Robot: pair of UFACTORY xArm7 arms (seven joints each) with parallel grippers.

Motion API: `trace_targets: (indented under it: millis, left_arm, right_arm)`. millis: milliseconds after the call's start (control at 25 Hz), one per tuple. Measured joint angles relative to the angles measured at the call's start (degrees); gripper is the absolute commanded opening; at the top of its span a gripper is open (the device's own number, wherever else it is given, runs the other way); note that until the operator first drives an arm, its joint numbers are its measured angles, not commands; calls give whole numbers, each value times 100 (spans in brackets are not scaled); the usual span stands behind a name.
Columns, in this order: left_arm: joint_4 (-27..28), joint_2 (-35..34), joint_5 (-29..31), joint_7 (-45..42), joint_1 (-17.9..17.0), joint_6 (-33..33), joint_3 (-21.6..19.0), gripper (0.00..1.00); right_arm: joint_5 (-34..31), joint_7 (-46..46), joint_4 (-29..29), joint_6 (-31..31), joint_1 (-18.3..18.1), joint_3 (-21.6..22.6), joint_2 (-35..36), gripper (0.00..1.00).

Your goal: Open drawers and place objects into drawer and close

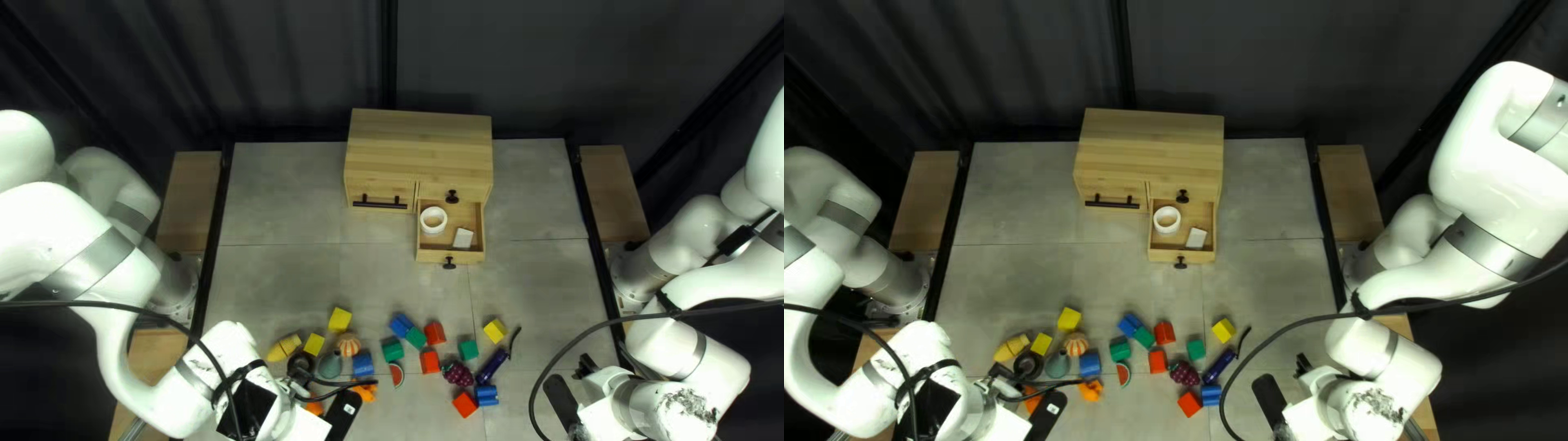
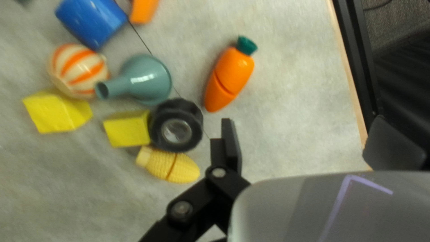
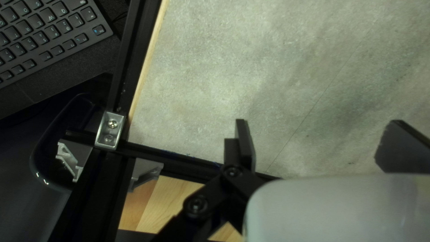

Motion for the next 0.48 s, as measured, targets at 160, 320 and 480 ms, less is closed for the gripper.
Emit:
trace_targets:
  millis: [160,320,480]
  left_arm:
    - [0,0,0,0,0,0,0,100]
    - [0,0,0,0,0,0,0,100]
    - [0,0,0,0,0,0,0,100]
  right_arm:
    - [-149,-342,127,218,-20,-32,-53,100]
    - [-386,-1082,112,295,-141,-236,-312,100]
    - [-434,-1716,60,69,-298,-499,-300,100]
